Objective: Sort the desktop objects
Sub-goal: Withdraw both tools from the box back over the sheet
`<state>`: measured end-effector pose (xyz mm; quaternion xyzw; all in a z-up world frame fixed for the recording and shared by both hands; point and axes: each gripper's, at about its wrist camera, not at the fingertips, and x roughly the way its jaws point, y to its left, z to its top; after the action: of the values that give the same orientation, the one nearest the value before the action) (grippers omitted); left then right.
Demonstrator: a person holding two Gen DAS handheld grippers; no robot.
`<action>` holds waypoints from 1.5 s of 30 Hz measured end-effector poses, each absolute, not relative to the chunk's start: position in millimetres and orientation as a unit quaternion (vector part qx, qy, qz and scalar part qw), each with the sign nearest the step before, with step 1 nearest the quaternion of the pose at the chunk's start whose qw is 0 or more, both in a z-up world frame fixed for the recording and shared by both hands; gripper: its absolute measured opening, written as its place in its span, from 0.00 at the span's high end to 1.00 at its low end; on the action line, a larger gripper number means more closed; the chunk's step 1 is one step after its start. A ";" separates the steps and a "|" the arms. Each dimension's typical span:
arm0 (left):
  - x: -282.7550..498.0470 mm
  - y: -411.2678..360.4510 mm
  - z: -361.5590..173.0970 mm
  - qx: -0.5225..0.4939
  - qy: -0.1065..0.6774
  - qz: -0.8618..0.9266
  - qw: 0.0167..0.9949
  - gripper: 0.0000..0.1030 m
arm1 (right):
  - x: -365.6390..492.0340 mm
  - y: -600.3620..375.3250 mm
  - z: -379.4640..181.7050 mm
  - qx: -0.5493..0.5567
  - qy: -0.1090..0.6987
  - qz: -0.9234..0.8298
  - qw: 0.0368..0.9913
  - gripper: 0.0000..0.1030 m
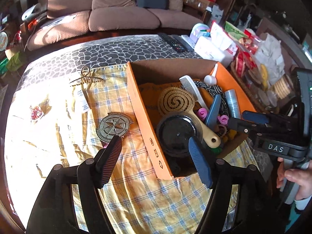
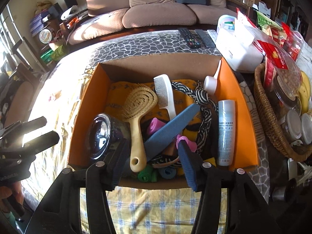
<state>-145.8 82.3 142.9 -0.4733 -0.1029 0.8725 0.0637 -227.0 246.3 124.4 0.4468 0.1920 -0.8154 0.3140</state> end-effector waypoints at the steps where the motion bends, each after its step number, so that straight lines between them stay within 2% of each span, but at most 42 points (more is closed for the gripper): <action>1: -143.3 82.1 142.7 -0.474 -0.103 0.872 0.062 0.28 | -224.1 247.3 125.5 0.446 0.190 -0.816 0.314 0.34; 4: -134.7 80.3 142.8 -0.471 -0.104 0.874 0.059 0.19 | -218.1 249.8 127.6 0.442 0.190 -0.819 0.313 0.21; 8: -124.6 76.5 146.5 -0.464 -0.110 0.877 0.058 0.07 | -211.3 252.5 127.9 0.439 0.195 -0.822 0.305 0.20; 10: -120.4 74.8 150.1 -0.459 -0.112 0.879 0.059 0.01 | -209.3 255.1 128.3 0.441 0.190 -0.823 0.303 0.15; 11: -118.7 73.9 151.8 -0.458 -0.112 0.880 0.059 0.00 | -208.7 256.5 128.4 0.442 0.187 -0.824 0.302 0.13; 13: -115.0 72.2 154.4 -0.457 -0.108 0.881 0.058 0.00 | -206.2 258.0 129.1 0.440 0.186 -0.826 0.299 0.01; 14: -112.9 71.7 155.1 -0.457 -0.107 0.881 0.058 0.00 | -205.1 258.7 129.5 0.439 0.187 -0.826 0.299 0.00; 30: -75.6 46.9 160.0 -0.460 -0.108 0.880 0.045 0.00 | -166.0 246.6 142.2 0.424 0.210 -0.828 0.301 0.01; 45: -36.9 -21.6 139.4 -0.467 -0.141 0.873 0.004 0.00 | -123.8 202.5 144.7 0.420 0.221 -0.812 0.341 0.01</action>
<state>-36.9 -21.6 139.4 -0.4670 -0.1410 0.8729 0.0043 -123.8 202.5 144.7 0.4199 0.2209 -0.8117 0.3406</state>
